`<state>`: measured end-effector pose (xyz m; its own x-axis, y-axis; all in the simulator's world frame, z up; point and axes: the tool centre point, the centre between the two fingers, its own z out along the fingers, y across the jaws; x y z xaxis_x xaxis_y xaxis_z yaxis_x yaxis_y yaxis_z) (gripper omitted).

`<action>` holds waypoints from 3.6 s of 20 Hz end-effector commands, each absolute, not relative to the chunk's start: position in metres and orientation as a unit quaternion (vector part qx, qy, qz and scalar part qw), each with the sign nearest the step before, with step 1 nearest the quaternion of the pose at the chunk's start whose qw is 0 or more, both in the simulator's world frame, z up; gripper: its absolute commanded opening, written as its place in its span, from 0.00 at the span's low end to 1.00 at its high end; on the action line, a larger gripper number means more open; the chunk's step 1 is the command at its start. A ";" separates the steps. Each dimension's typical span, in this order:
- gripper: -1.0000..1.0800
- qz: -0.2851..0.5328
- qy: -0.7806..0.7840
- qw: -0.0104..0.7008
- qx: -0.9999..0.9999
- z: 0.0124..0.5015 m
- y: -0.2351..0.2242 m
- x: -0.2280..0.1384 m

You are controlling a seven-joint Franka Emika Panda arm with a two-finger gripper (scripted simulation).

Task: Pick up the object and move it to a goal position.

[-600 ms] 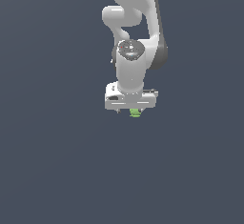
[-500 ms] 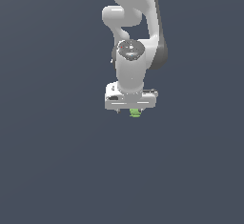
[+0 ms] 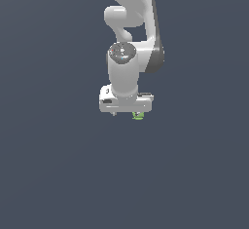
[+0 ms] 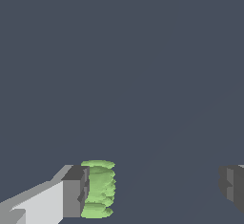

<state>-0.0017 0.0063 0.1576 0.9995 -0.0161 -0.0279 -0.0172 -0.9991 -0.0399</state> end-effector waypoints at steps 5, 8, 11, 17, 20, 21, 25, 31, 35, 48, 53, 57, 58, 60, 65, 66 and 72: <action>0.96 0.013 0.008 0.019 -1.000 0.153 0.012 -0.006; 0.96 0.012 0.009 0.016 -1.000 0.147 0.018 -0.013; 0.96 0.011 0.010 0.013 -1.000 0.139 0.026 -0.022; 0.96 0.006 0.013 0.006 -1.000 0.117 0.049 -0.051; 0.96 0.004 0.013 0.003 -1.000 0.108 0.059 -0.066; 0.96 0.004 0.013 0.003 -1.000 0.105 0.061 -0.070; 0.96 0.001 0.014 0.001 -1.000 0.097 0.070 -0.083; 0.96 0.000 0.014 0.000 -1.000 0.092 0.075 -0.093; 0.96 0.000 0.014 0.000 -1.000 0.092 0.075 -0.092; 0.96 0.000 0.014 0.000 -1.000 0.046 0.075 -0.094; 0.00 0.000 0.014 0.000 -1.000 0.042 0.075 -0.094; 0.00 0.000 0.014 0.000 -1.000 0.042 0.075 -0.094; 0.00 0.000 0.014 0.000 -1.000 0.042 0.075 -0.094; 0.00 0.000 0.014 0.000 -1.000 0.042 0.075 -0.094; 0.00 0.000 0.014 0.000 -1.000 0.043 0.076 -0.093; 0.00 0.000 0.014 0.000 -1.000 0.044 0.077 -0.092; 0.00 0.000 0.014 0.000 -1.000 0.051 0.089 -0.079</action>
<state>-0.0829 0.0849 0.0489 0.9996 -0.0278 0.0000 -0.0278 -0.9996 0.0000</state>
